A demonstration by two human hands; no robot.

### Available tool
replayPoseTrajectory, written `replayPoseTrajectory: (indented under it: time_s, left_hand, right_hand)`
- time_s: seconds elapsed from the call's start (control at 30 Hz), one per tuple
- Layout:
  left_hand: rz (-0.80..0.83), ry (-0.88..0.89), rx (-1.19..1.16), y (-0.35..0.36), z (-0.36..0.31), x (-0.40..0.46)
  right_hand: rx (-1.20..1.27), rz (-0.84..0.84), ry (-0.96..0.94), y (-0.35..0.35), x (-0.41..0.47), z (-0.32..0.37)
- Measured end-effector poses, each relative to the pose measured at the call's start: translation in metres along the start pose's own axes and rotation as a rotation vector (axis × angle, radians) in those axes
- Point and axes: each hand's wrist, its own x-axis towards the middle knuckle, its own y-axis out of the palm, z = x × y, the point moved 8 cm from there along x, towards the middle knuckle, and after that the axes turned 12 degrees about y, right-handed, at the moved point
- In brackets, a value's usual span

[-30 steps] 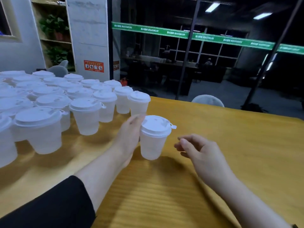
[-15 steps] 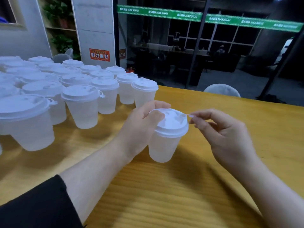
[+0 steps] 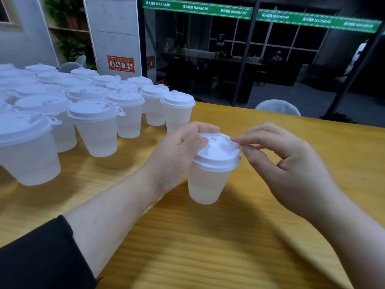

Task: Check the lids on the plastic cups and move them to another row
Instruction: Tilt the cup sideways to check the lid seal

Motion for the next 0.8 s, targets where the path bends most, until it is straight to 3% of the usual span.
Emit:
replayPoseTrajectory:
  time_s: [0.33,0.57,0.63,0.7,0.8]
  left_hand:
    - [-0.013,0.011,-0.014,-0.001,0.0,0.0]
    - [-0.033,0.024,-0.06,-0.002,-0.001,-0.001]
    - [-0.146,0.026,-0.084,-0.012,-0.003,0.001]
    - [-0.261,-0.015,-0.057,-0.024,-0.002,0.002]
    - [-0.325,-0.217,-0.065,-0.029,0.013,-0.005]
  right_hand:
    - [-0.088,-0.035,0.001,0.002,-0.001,0.002]
    - [0.044,-0.221,0.005,-0.007,-0.004,0.005]
    - [0.058,-0.059,0.048,0.002,0.006,0.007]
    - [0.035,0.217,0.135,0.023,0.014,0.006]
    - [0.024,0.438,0.204,0.046,0.014,0.008]
